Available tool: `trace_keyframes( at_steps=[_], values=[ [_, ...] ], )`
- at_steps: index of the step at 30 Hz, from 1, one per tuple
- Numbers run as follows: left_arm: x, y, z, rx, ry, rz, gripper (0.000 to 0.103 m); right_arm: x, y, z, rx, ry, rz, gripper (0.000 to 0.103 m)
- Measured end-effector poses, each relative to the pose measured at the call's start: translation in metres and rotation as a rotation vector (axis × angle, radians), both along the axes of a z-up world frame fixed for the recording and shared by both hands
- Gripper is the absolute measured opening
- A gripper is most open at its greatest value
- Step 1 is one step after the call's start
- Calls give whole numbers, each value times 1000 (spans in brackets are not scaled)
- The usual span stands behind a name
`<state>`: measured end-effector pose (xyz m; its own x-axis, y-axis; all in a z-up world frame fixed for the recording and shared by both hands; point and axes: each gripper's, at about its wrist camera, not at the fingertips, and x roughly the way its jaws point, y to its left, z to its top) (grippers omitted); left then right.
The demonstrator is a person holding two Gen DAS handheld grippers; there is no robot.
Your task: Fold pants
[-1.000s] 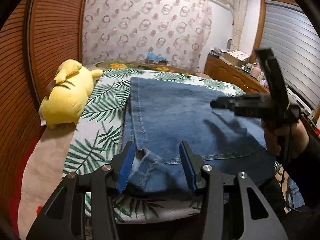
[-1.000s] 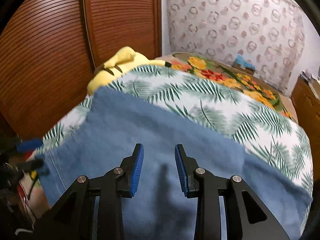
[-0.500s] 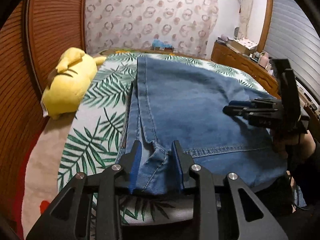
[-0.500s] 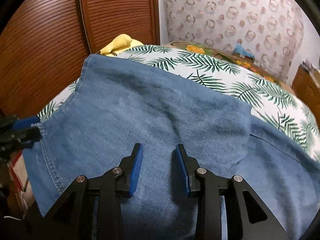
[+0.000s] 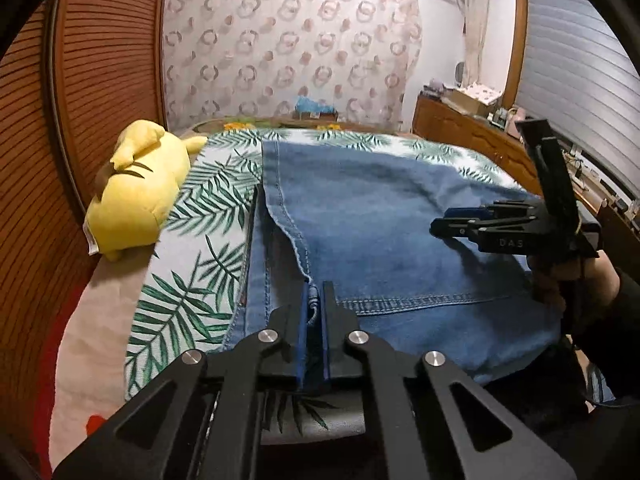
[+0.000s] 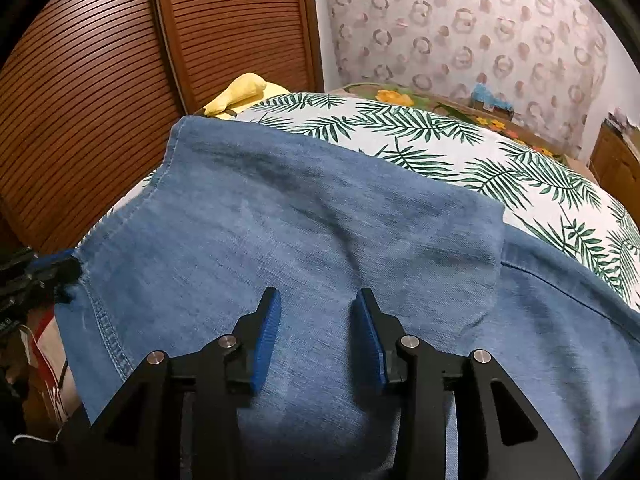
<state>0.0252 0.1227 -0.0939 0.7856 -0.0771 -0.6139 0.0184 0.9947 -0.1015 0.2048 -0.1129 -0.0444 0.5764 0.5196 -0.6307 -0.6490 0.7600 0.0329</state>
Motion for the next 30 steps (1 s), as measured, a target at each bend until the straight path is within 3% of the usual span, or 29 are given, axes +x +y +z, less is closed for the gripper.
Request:
trace_keyframes(
  at_steps=[8,16,19,24,26,27,30],
  values=[
    [1,8,0,-41,11,18,7,-27,-43,31,40,-56,-43,40],
    [1,-3,15,-50,-15,10,7,-55,-127,23,28,-84,-192,40],
    [1,-10,22,-62,-33,-2,15,-65,-153,13,13,-78,-249,40],
    [8,-28,28,-60,-50,-45,49,-82,-198,-2,8,-58,-347,40],
    [14,-36,27,-57,-39,-61,55,-87,-214,-5,21,-51,-381,40],
    [17,-40,27,-55,-32,-67,66,-89,-222,-5,27,-50,-398,40],
    [28,-55,25,-58,-20,-110,73,-97,-234,-4,35,-49,-438,40]
  ],
)
